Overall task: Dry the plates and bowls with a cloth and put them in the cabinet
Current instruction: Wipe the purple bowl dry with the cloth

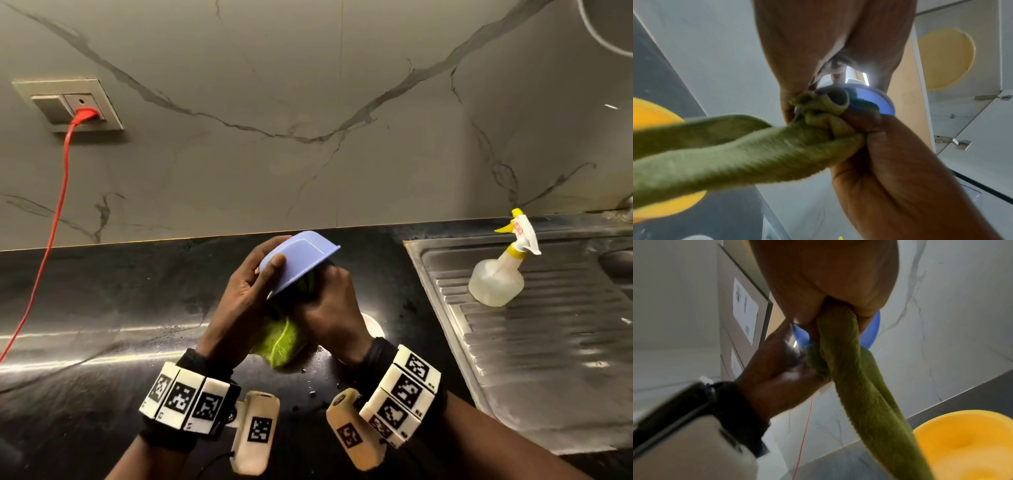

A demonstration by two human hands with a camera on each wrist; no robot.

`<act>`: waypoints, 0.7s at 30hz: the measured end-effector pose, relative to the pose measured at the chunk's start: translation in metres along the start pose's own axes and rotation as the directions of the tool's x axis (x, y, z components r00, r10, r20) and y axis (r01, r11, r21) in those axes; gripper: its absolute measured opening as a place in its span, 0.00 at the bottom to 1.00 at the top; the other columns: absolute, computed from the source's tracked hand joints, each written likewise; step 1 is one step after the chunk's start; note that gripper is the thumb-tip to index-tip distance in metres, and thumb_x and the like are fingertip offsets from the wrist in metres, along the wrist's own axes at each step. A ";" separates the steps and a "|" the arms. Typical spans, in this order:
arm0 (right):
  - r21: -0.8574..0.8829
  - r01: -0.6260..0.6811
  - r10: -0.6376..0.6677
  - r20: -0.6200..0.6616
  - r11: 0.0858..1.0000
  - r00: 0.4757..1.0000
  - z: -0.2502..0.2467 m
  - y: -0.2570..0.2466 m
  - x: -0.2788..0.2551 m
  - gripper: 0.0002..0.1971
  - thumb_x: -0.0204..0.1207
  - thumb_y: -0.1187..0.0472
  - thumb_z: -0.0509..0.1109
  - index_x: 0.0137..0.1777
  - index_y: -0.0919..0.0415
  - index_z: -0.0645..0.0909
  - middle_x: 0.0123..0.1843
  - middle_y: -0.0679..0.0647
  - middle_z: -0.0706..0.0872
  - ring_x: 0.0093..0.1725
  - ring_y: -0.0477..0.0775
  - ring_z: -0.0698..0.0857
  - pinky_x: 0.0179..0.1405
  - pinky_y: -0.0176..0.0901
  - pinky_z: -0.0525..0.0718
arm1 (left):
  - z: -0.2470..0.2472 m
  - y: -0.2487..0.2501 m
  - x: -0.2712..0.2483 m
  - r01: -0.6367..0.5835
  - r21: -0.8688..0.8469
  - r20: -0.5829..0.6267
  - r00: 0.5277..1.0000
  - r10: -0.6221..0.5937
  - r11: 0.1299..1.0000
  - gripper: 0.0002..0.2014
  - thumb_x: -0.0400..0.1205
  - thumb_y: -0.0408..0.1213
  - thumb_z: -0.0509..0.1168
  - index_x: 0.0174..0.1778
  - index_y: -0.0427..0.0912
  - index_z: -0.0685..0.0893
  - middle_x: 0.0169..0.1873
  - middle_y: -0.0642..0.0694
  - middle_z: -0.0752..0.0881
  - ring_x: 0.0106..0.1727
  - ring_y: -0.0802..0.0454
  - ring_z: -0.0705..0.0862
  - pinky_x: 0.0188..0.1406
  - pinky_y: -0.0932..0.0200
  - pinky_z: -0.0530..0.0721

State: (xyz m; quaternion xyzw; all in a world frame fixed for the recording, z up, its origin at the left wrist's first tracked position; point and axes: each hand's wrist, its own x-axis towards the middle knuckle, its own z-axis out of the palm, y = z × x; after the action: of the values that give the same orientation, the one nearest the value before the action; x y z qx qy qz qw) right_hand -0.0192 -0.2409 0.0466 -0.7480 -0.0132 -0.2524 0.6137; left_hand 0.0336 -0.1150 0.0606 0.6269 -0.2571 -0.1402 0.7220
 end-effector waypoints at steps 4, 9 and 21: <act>0.054 -0.153 0.149 0.063 0.987 0.987 0.007 0.002 -0.008 0.18 0.64 0.68 0.69 0.55 0.64 0.85 0.45 0.61 0.91 0.43 0.59 0.91 0.44 0.56 0.90 | 0.005 -0.007 -0.002 -0.046 -0.077 -0.086 0.995 0.040 0.996 0.30 0.77 0.62 0.69 0.70 0.49 0.79 0.63 0.43 0.85 0.57 0.46 0.83 0.52 0.47 0.83; 0.531 -0.490 0.256 0.454 0.691 0.853 -0.006 -0.022 0.000 0.16 0.77 0.64 0.67 0.64 0.68 0.80 0.49 0.65 0.84 0.49 0.60 0.85 0.54 0.52 0.84 | 0.001 -0.006 0.000 0.006 -0.180 -0.031 0.999 -0.012 0.984 0.38 0.76 0.69 0.66 0.79 0.54 0.69 0.70 0.40 0.81 0.64 0.41 0.84 0.55 0.47 0.88; -0.273 0.273 -0.229 0.182 0.923 0.956 -0.022 -0.006 0.006 0.10 0.74 0.63 0.75 0.53 0.66 0.85 0.48 0.58 0.88 0.45 0.58 0.87 0.42 0.57 0.85 | -0.014 0.014 0.013 0.135 -0.255 0.096 0.989 -0.114 0.958 0.35 0.73 0.70 0.69 0.68 0.50 0.79 0.65 0.37 0.85 0.59 0.44 0.87 0.52 0.49 0.88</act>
State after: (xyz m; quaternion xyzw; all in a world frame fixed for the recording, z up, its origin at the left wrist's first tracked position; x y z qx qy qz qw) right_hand -0.0238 -0.2612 0.0574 -0.8398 -0.1163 -0.2723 0.4551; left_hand 0.0505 -0.1075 0.0753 0.5353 -0.2253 -0.2432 0.7769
